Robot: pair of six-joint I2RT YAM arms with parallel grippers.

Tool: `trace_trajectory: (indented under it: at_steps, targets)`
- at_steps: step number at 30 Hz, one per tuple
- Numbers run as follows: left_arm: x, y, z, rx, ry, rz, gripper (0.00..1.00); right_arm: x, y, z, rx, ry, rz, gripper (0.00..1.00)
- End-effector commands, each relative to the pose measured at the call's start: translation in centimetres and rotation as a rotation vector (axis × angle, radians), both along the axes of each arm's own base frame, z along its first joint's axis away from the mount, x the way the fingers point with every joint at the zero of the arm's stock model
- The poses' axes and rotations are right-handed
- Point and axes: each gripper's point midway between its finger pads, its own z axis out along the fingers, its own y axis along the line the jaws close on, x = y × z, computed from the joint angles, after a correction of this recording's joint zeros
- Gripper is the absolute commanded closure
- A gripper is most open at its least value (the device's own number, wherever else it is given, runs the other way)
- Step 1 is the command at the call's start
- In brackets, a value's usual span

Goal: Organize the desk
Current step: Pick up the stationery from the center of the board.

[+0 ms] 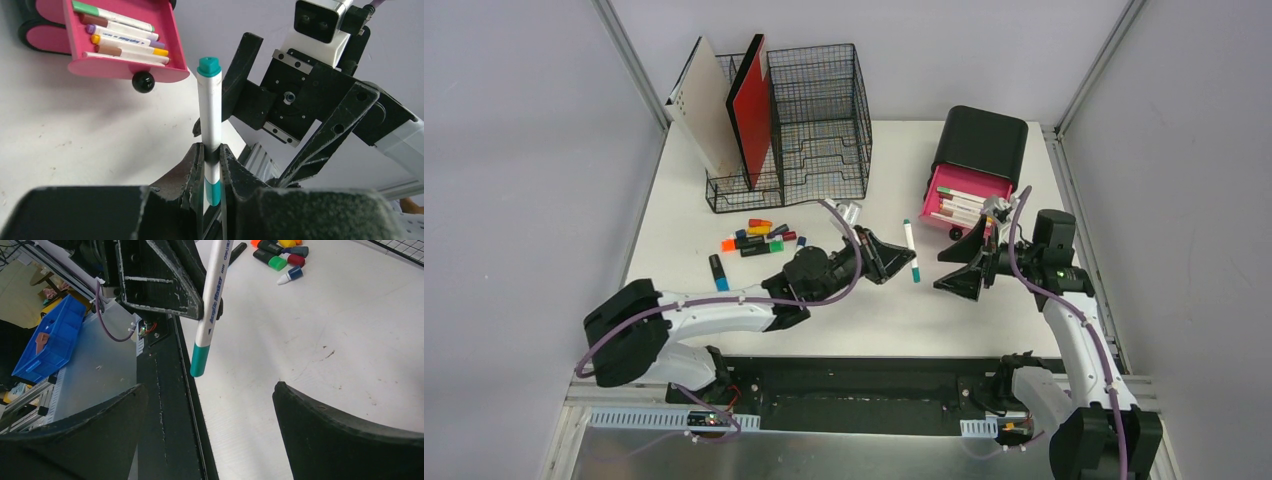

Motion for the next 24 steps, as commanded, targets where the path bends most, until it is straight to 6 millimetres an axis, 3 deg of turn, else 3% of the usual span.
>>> trace_trajectory:
  at_steps: [1,9,14,19,24]
  targets:
    - [0.6,-1.9,4.0,-0.108,-0.114,0.023,1.0,0.8,0.1,0.7,-0.01,-0.04,-0.015,0.01]
    - [-0.5,-4.1,4.0,-0.123,-0.129,-0.012,1.0,2.7,-0.5,-0.4,-0.069,-0.022,-0.116,0.01]
    - [-1.0,-5.1,3.8,-0.128,-0.129,-0.028,1.0,2.3,-0.2,-0.3,-0.055,-0.017,-0.091,0.09]
    - [-1.2,-5.6,3.9,-0.132,-0.131,-0.037,1.0,1.9,0.0,0.0,-0.037,-0.021,-0.066,0.28]
    - [-1.5,-5.9,3.8,-0.125,-0.128,-0.046,1.0,1.6,0.5,0.0,-0.036,-0.014,-0.04,0.59]
